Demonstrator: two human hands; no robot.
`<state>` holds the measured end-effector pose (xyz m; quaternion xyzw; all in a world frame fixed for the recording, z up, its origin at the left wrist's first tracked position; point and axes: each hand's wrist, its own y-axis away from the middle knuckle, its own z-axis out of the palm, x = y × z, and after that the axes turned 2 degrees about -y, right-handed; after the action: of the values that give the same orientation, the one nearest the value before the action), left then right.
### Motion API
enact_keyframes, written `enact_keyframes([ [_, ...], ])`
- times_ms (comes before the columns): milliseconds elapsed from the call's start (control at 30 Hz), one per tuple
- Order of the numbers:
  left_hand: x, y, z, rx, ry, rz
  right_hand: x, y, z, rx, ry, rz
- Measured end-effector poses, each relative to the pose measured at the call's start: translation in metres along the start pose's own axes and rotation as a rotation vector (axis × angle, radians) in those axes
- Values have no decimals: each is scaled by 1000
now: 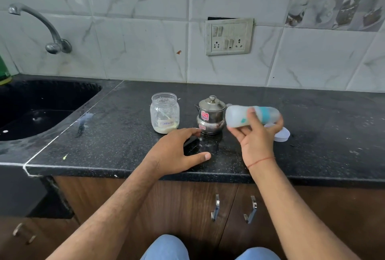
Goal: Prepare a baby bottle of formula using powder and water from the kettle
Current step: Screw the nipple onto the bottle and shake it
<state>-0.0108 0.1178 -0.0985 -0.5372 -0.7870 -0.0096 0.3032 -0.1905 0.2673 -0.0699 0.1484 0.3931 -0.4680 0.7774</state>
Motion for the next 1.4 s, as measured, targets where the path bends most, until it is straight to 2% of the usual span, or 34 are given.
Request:
enact_keyframes([
  [100,0,0,0,-13,-32,1,1,7,2,-215,253,48],
  [133,0,0,0,-15,-20,-1,3,6,2,-174,229,18],
  [200,1,0,-1,-10,1,-7,2,1,-1,-15,19,-21],
  [233,1,1,-1,-7,-4,-11,1,0,-1,-10,-8,5],
  [333,1,0,-1,-12,-14,0,3,8,3,-243,264,55],
  [367,0,0,-1,-7,17,1,5,8,3,-210,241,31],
  [433,0,0,-2,2,63,-5,2,2,0,-21,23,-17],
  [467,1,0,-2,8,65,-12,-1,0,0,8,-24,1],
  [567,0,0,-1,1,51,-13,1,8,2,-199,241,51],
  [600,-1,0,-1,-2,52,-11,3,7,3,-184,237,32],
  [700,0,1,-2,-3,43,-13,-2,2,0,17,-31,-2],
  [733,1,1,-2,-2,35,-16,-3,2,1,-26,24,23],
  [800,1,1,-1,-5,28,-7,2,9,1,-230,266,57],
  [833,0,1,-1,-2,38,-4,4,9,2,-244,286,45],
  [933,1,1,-3,2,69,-15,0,1,0,18,-24,-17],
  [967,2,2,-3,4,59,-16,-2,0,0,14,-28,9],
  [1067,3,1,-3,-4,35,-11,2,7,1,-227,266,56],
  [1100,2,1,-4,-3,46,-9,3,5,1,-177,236,33],
  [1167,3,1,-4,-2,63,-9,0,-1,-2,-9,18,-9],
  [1200,3,1,-4,-1,60,-12,-2,-2,0,-2,-9,12],
  [1300,3,2,-3,-4,37,-6,0,9,2,-256,282,66],
  [1333,2,1,-3,-2,44,-3,2,7,3,-221,269,46],
  [1400,2,1,-4,0,49,-5,1,1,0,-33,43,-6],
])
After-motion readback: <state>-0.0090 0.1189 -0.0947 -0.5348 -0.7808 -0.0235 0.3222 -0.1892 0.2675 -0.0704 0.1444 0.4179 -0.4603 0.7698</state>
